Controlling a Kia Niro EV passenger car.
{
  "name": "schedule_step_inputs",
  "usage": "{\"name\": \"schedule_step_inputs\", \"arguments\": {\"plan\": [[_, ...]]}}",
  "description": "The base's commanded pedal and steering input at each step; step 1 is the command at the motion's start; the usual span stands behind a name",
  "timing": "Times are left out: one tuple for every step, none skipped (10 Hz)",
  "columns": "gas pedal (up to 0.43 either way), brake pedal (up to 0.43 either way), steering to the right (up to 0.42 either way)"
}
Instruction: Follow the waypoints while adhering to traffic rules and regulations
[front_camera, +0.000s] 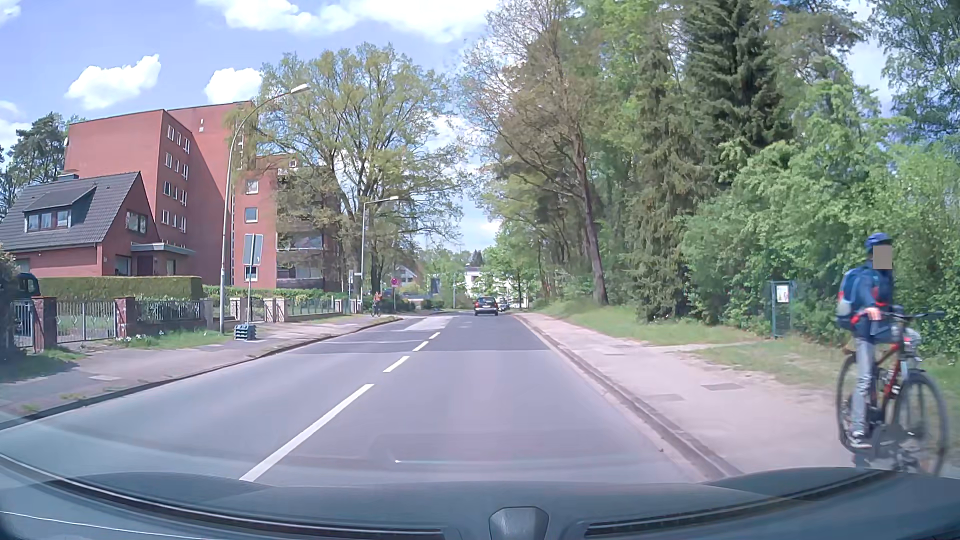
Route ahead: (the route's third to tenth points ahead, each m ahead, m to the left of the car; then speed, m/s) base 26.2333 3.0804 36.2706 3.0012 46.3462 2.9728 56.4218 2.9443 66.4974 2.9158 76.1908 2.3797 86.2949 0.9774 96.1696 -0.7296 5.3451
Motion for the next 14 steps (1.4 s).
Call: {"name": "schedule_step_inputs", "arguments": {"plan": [[0.177, 0.000, 0.005], [0.177, 0.000, 0.000], [0.177, 0.000, -0.002], [0.177, 0.000, -0.002], [0.177, 0.000, -0.002], [0.177, 0.000, -0.002], [0.177, 0.000, -0.002], [0.177, 0.000, -0.002], [0.177, 0.000, -0.002], [0.177, 0.000, -0.002], [0.177, 0.000, -0.001], [0.177, 0.000, -0.001], [0.177, 0.000, 0.001], [0.177, 0.000, 0.004]]}}
